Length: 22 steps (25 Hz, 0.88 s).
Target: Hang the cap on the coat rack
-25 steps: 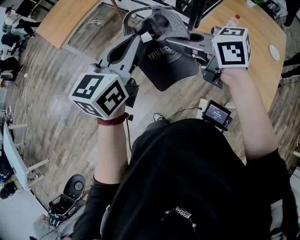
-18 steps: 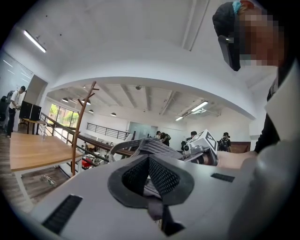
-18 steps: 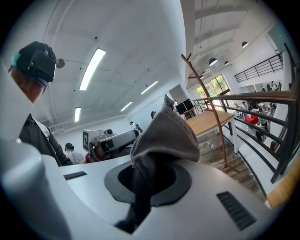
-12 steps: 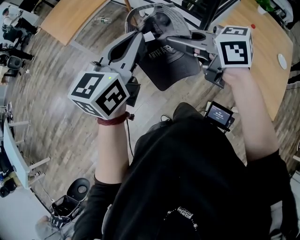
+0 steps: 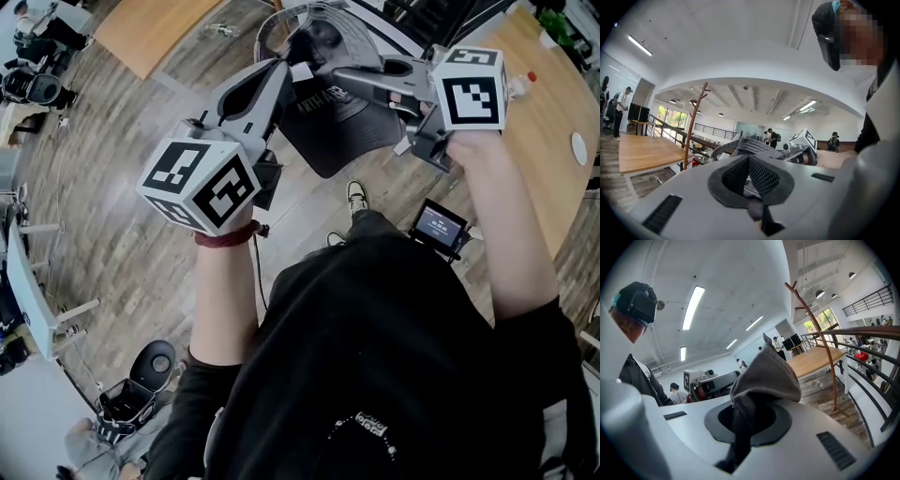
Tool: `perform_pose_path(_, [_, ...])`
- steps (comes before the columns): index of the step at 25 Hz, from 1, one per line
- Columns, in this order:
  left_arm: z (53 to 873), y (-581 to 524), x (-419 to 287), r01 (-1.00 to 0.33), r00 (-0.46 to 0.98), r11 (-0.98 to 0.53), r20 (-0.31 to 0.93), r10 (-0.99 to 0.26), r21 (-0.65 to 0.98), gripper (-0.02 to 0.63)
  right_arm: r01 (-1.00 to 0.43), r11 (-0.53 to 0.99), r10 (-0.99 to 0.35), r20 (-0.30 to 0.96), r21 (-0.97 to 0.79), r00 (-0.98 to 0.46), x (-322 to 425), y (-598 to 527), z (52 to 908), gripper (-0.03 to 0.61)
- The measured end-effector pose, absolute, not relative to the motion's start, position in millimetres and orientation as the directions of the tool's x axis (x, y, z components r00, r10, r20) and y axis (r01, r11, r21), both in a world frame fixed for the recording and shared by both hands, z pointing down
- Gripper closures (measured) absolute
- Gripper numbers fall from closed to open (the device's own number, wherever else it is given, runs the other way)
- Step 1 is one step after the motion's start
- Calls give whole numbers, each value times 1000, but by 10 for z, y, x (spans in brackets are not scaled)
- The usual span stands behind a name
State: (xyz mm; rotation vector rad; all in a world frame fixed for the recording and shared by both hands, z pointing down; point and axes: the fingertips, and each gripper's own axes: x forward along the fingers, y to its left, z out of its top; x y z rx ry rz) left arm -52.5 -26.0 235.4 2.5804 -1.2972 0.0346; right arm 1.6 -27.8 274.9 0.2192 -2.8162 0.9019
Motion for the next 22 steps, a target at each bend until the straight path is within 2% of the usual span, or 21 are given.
perform_pose_path(22, [2251,-229,-501,-801,594,-571,119,-795,181,609,-153,832,-56,194,-533,-979,-44,-223,2623,558])
